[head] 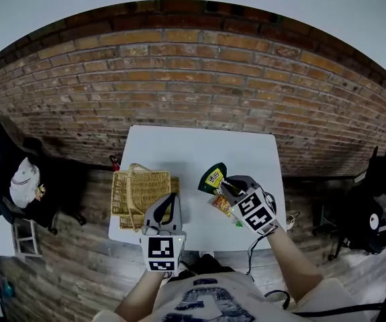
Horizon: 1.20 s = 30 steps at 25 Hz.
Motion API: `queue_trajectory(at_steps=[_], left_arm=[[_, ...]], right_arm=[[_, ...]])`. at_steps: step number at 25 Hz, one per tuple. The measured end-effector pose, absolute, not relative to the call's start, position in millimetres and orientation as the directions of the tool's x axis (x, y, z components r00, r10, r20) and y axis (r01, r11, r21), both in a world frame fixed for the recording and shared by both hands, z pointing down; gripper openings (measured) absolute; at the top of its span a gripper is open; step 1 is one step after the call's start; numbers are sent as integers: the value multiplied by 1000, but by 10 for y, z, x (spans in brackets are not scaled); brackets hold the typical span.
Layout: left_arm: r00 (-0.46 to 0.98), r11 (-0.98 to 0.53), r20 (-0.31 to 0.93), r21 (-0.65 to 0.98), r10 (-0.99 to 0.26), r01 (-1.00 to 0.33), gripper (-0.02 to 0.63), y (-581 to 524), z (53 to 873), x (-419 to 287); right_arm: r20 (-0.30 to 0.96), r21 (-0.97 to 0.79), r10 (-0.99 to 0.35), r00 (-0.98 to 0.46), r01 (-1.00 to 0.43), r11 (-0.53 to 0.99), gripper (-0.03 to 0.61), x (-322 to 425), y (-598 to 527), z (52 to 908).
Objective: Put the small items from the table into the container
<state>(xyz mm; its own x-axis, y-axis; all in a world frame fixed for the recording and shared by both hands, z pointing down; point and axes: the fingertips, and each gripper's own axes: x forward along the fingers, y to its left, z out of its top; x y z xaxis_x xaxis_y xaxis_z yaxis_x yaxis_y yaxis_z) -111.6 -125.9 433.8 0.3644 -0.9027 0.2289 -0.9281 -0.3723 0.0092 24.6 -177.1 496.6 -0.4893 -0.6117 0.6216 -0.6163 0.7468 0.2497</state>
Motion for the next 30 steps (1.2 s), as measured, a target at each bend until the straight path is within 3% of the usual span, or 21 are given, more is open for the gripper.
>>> queue_trajectory(at_steps=[18, 30], left_arm=[[222, -226, 157, -8, -962, -974, 52, -868, 4082, -2258], [107, -109, 149, 0, -983, -994, 52, -794, 4076, -2785]], right_arm=[[625, 190, -435, -648, -414, 890, 60, -1441, -1530, 4801], [640, 149, -310, -704, -282, 948, 60, -2143, -1521, 4888]])
